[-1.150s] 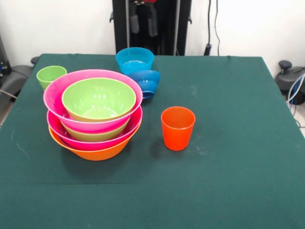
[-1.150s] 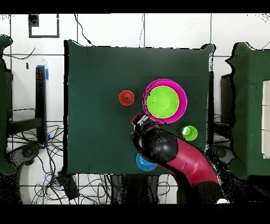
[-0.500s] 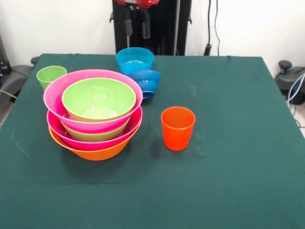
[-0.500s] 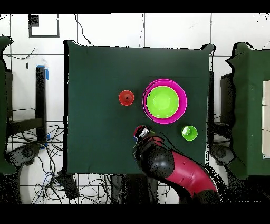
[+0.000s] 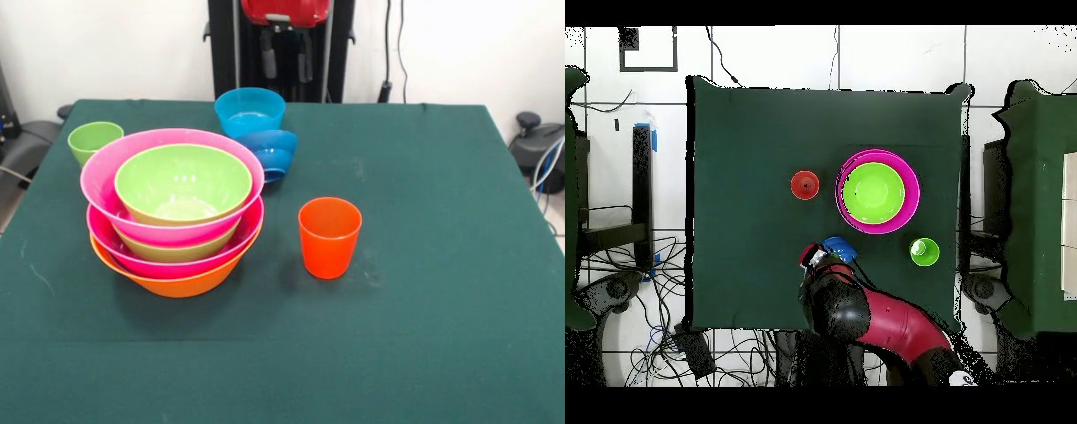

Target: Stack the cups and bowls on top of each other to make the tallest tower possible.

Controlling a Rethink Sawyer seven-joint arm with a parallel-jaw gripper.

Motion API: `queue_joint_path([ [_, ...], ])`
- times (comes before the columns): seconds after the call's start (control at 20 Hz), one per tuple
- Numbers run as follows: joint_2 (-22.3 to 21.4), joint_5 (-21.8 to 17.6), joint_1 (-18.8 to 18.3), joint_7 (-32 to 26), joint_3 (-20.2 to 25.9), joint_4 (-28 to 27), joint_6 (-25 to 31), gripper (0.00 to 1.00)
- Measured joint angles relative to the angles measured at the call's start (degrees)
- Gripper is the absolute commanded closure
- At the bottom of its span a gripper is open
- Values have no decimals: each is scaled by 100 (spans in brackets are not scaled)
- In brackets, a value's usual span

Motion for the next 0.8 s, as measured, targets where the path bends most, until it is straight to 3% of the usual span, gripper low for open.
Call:
queue_joint_path([
  [0.8,568,-493,-101,0,53,31,-136,0],
])
